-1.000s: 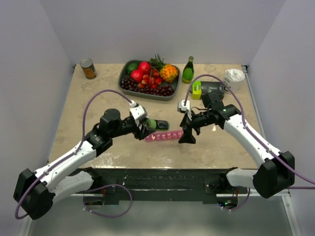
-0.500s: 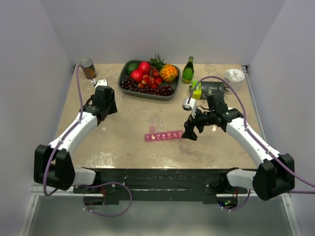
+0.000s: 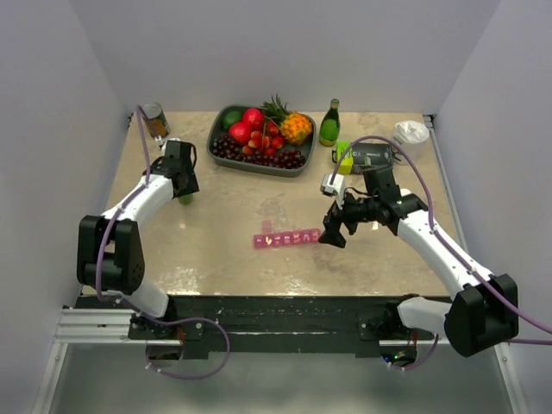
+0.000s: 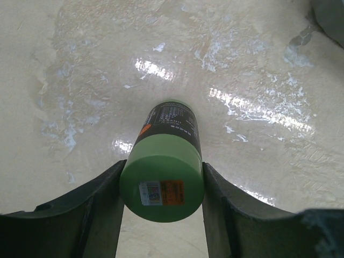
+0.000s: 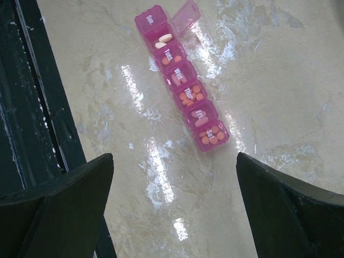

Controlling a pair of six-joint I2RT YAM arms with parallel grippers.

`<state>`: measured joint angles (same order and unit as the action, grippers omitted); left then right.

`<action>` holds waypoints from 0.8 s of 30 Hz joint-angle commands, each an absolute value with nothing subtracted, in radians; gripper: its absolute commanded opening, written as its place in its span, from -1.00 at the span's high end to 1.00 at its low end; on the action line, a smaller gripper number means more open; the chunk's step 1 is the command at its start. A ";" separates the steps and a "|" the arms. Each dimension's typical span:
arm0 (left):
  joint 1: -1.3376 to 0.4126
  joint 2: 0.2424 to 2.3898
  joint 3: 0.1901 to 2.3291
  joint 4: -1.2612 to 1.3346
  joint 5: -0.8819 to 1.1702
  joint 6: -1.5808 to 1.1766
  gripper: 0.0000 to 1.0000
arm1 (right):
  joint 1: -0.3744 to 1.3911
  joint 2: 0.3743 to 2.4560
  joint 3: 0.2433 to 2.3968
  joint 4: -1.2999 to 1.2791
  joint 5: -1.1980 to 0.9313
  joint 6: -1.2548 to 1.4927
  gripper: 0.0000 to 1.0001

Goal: Sort the pills into containers

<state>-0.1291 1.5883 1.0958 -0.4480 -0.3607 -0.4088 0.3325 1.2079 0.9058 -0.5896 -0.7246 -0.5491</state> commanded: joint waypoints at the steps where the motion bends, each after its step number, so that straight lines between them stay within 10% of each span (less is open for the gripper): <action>1: -0.109 1.563 1.138 -0.463 -0.359 -0.420 -0.12 | 0.328 1.183 0.890 -0.557 -0.739 -0.552 -0.98; 8: -0.101 1.514 1.131 -0.468 -0.367 -0.422 -0.70 | 0.330 1.186 0.876 -0.564 -0.745 -0.609 -0.98; 17: -0.101 1.308 1.079 -0.421 -0.137 -0.278 -0.76 | 0.385 1.287 0.856 -0.710 -0.853 -1.254 -0.98; 24: -0.106 1.071 0.875 -0.224 0.391 -0.212 -0.76 | 0.500 1.428 0.919 -0.537 -0.727 -1.140 -0.98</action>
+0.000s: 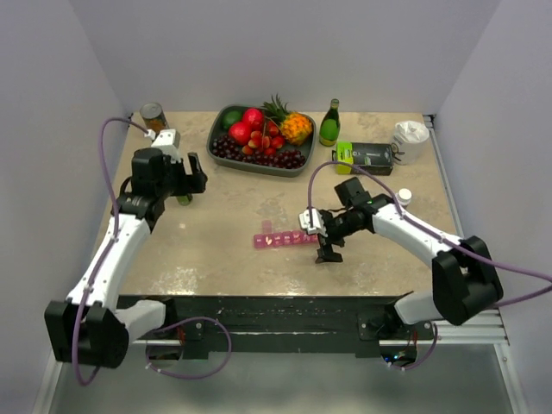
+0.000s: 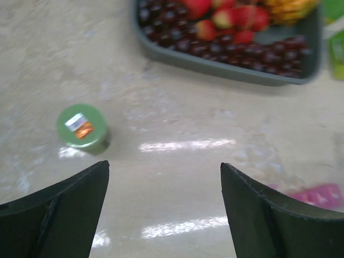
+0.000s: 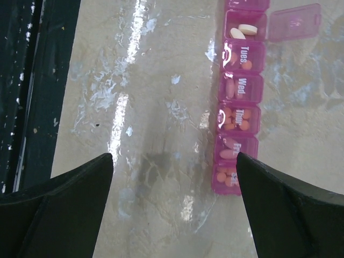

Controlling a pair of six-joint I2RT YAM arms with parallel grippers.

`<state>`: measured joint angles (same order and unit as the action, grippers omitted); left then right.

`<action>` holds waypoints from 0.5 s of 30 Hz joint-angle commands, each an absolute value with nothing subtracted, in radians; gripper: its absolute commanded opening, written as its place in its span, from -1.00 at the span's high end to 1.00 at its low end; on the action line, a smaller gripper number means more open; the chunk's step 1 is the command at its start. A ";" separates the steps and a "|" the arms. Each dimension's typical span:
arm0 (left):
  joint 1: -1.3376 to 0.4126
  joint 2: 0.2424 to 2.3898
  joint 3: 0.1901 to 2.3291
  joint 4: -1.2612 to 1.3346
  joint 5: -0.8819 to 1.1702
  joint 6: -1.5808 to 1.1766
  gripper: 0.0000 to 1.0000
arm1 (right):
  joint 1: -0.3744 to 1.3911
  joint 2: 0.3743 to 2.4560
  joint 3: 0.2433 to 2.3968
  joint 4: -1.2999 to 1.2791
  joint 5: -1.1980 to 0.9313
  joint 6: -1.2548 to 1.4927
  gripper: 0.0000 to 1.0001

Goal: Sort the pills into containers

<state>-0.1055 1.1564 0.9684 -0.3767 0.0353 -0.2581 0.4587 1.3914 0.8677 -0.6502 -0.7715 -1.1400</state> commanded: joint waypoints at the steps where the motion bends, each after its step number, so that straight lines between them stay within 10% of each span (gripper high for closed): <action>1: -0.107 1.062 0.832 -0.201 0.467 -0.259 -0.76 | 0.506 1.436 0.922 -0.511 -0.720 -1.114 -0.98; 15: -0.282 1.117 0.618 0.112 0.469 -0.431 -0.76 | 0.518 1.545 0.954 -0.492 -0.673 -1.043 -0.98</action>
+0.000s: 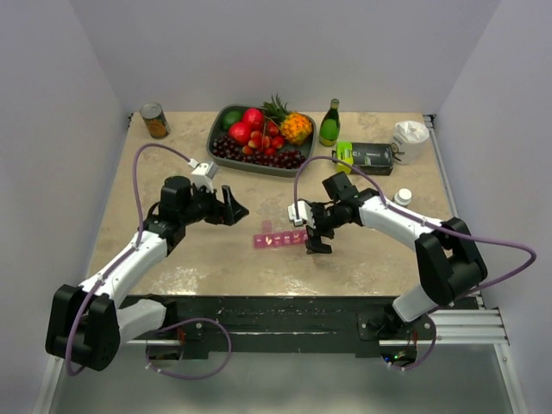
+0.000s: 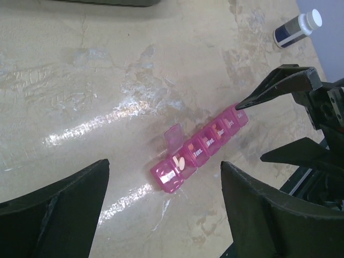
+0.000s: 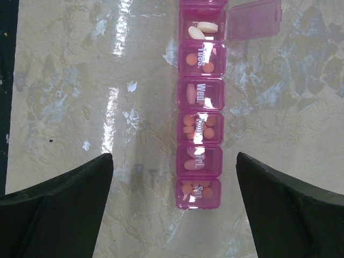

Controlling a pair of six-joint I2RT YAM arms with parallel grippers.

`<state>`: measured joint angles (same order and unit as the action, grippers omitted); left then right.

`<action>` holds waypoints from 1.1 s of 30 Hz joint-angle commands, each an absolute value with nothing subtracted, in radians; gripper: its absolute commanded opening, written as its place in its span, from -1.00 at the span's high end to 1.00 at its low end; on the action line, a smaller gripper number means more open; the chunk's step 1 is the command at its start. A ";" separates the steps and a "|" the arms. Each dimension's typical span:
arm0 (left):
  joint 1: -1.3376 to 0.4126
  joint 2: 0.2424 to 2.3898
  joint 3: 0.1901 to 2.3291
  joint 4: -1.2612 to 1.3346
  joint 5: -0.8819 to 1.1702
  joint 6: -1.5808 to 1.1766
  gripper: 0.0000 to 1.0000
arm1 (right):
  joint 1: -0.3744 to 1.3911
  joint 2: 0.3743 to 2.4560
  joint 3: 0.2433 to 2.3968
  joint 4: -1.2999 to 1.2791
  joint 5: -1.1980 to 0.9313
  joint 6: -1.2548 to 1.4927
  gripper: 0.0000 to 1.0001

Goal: Sort the pills into containers

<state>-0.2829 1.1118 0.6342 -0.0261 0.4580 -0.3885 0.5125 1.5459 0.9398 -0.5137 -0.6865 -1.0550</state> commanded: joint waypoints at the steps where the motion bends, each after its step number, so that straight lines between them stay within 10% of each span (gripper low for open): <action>1: -0.282 1.117 0.606 0.133 0.469 -0.436 -0.76 | 0.518 1.552 0.959 -0.494 -0.675 -1.043 -0.98; 18: -0.285 1.284 0.601 0.268 0.437 -0.500 -0.31 | 0.535 1.655 0.982 -0.448 -0.623 -1.017 -0.87; 33: -0.330 1.549 0.704 0.242 0.361 -0.480 0.12 | 0.612 1.743 1.005 -0.426 -0.525 -1.016 -0.15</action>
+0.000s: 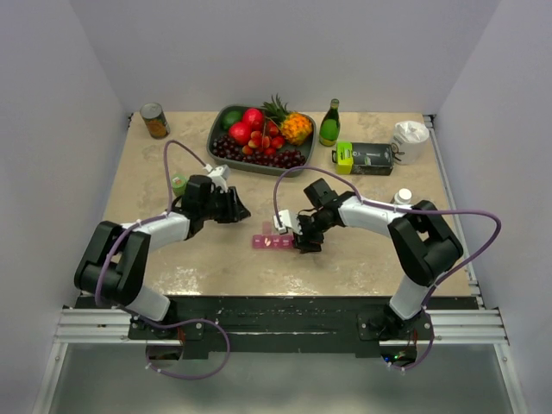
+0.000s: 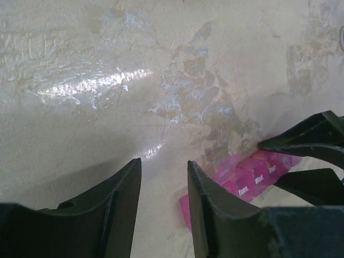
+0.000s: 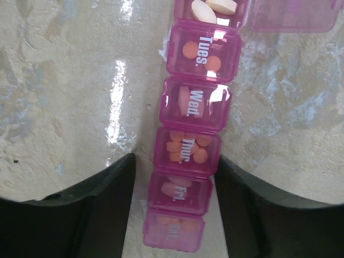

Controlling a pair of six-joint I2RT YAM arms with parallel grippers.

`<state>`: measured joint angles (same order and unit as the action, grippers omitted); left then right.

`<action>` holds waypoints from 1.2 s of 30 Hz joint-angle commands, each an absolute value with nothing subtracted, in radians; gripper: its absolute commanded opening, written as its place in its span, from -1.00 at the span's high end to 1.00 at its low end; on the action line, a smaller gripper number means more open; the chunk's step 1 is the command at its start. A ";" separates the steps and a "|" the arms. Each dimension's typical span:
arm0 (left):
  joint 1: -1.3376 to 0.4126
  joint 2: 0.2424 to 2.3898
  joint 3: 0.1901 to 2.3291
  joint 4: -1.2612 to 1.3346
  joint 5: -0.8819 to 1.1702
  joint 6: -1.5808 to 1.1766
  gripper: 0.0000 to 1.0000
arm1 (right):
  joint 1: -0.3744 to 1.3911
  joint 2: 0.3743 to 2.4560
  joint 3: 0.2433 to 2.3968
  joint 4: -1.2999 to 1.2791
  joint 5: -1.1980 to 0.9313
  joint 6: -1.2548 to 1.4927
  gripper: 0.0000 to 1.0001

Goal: Sort the pills into containers

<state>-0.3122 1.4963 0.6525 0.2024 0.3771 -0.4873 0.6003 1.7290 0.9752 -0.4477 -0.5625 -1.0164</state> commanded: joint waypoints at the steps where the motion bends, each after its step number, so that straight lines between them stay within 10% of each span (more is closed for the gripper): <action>1: -0.331 1.575 0.709 0.247 0.360 -0.476 0.14 | 0.612 1.743 1.000 -0.425 -0.520 -1.014 -0.10; 14: -0.409 1.740 0.781 0.348 0.515 -0.482 0.32 | 0.615 1.756 1.000 -0.408 -0.485 -0.985 0.52; 24: -0.454 1.615 0.628 0.471 0.624 -0.558 0.95 | 0.614 1.764 1.005 -0.403 -0.463 -0.963 0.63; 36: -0.523 1.580 0.588 0.292 0.555 -0.555 1.00 | 0.614 1.781 1.014 -0.400 -0.442 -0.937 0.67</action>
<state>-0.5129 1.5692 0.6052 0.3408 0.5896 -0.5434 0.6128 1.7477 0.9997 -0.4240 -0.5087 -0.9463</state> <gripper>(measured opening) 0.012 0.469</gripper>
